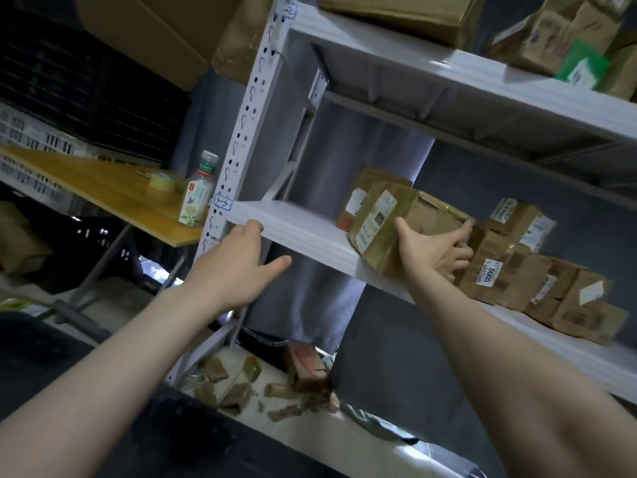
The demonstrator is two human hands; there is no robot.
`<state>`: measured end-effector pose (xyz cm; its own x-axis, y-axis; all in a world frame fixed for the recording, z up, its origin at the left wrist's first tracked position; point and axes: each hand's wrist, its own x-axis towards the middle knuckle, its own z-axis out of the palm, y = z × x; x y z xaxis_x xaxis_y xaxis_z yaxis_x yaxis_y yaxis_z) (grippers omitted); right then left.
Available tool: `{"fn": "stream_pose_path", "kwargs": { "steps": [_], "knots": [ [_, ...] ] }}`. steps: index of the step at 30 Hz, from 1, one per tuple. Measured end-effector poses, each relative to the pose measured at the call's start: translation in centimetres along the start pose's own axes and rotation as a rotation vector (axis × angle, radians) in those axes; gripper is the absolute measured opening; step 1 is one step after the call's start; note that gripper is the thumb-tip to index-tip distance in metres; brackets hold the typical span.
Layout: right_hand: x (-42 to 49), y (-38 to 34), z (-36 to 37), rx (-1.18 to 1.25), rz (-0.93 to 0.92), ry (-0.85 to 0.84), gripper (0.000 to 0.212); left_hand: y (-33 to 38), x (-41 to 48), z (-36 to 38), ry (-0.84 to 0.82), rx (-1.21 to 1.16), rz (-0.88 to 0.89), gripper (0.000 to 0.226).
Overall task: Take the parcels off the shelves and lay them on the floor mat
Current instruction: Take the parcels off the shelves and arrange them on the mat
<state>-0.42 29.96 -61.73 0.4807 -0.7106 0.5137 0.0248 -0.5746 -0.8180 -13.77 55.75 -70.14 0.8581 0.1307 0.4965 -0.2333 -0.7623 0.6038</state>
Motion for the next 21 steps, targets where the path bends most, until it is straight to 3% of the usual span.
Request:
{"fn": "stream_pose_path", "kwargs": {
  "steps": [5,10,15,19,21],
  "knots": [
    [-5.5,-1.2,0.6,0.179,-0.097,-0.095,0.122,-0.7,0.0,-0.7,0.011,-0.065,-0.055,0.063],
    [-13.2,-1.2,1.3,0.483,-0.153,-0.366,0.121,-3.6,-0.3,-2.8,0.048,-0.374,-0.278,0.081],
    [-23.5,0.1,4.2,0.728,0.144,-0.893,0.108,-11.6,-2.8,-7.2,0.242,-0.399,-0.655,0.094],
    [-34.9,4.0,5.8,0.482,0.120,-1.376,0.093,-19.1,-10.6,-11.4,0.152,-0.399,-0.950,0.067],
    [-40.9,5.6,6.0,0.383,0.192,-1.621,0.092,-22.7,-15.1,-12.9,0.098,-0.235,-1.108,0.063]
  ]
}}
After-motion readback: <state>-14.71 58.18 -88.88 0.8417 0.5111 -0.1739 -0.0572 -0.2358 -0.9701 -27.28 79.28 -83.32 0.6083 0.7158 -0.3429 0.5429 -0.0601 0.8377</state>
